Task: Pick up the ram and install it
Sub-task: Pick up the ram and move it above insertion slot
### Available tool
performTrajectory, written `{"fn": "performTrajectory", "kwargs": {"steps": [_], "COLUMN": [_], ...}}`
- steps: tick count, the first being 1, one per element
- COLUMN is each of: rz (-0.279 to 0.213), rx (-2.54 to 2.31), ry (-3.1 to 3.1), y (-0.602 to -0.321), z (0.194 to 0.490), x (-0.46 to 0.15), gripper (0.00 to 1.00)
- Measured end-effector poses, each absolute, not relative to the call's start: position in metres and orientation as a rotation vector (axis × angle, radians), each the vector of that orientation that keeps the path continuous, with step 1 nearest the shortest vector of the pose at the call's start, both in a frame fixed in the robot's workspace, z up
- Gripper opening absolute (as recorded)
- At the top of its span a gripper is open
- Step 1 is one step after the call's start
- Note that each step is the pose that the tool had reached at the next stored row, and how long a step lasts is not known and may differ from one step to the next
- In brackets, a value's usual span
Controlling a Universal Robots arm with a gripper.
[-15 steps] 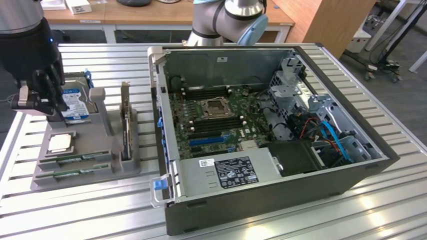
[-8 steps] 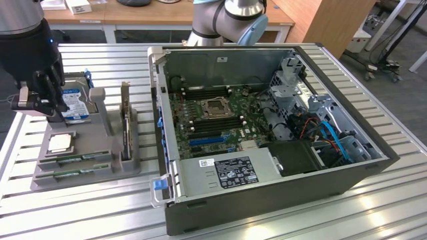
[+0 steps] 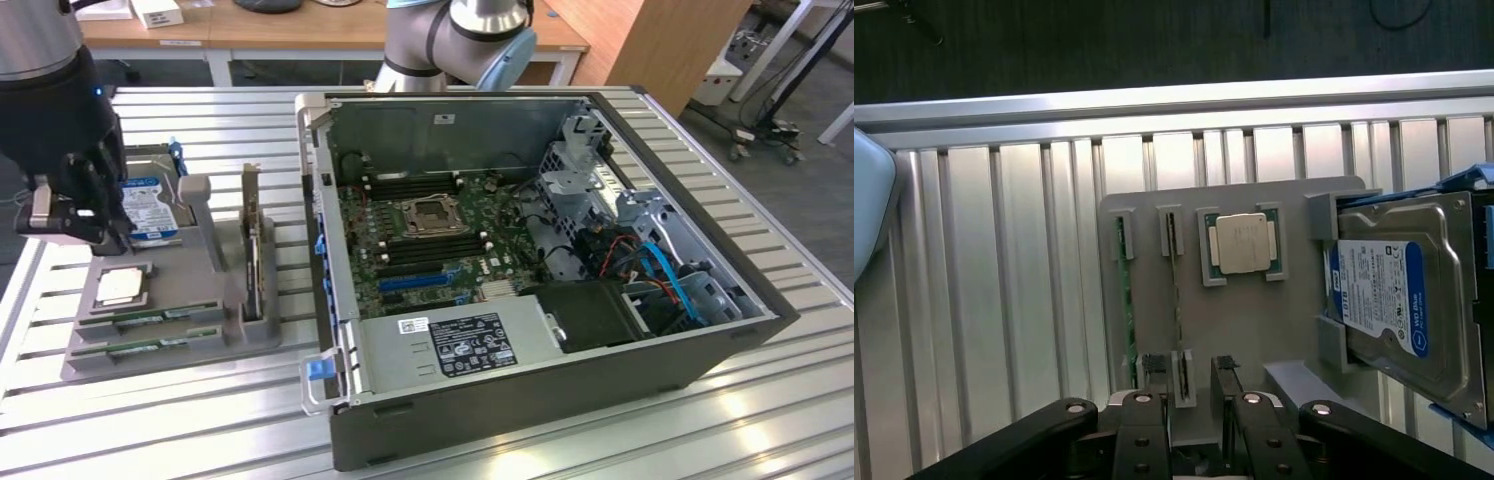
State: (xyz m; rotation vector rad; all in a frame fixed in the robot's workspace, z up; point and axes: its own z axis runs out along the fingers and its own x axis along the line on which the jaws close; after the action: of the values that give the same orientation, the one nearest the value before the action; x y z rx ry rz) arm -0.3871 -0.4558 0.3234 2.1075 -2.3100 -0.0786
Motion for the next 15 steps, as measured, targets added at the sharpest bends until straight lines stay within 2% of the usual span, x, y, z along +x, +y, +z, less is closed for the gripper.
{"fn": "performTrajectory", "kwargs": {"steps": [15], "rz": [-0.079], "rx": [2.108], "ry": [-2.310], "y": [-0.4673], "z": [0.3211], "x": [-0.3871], "gripper": [0.31]}}
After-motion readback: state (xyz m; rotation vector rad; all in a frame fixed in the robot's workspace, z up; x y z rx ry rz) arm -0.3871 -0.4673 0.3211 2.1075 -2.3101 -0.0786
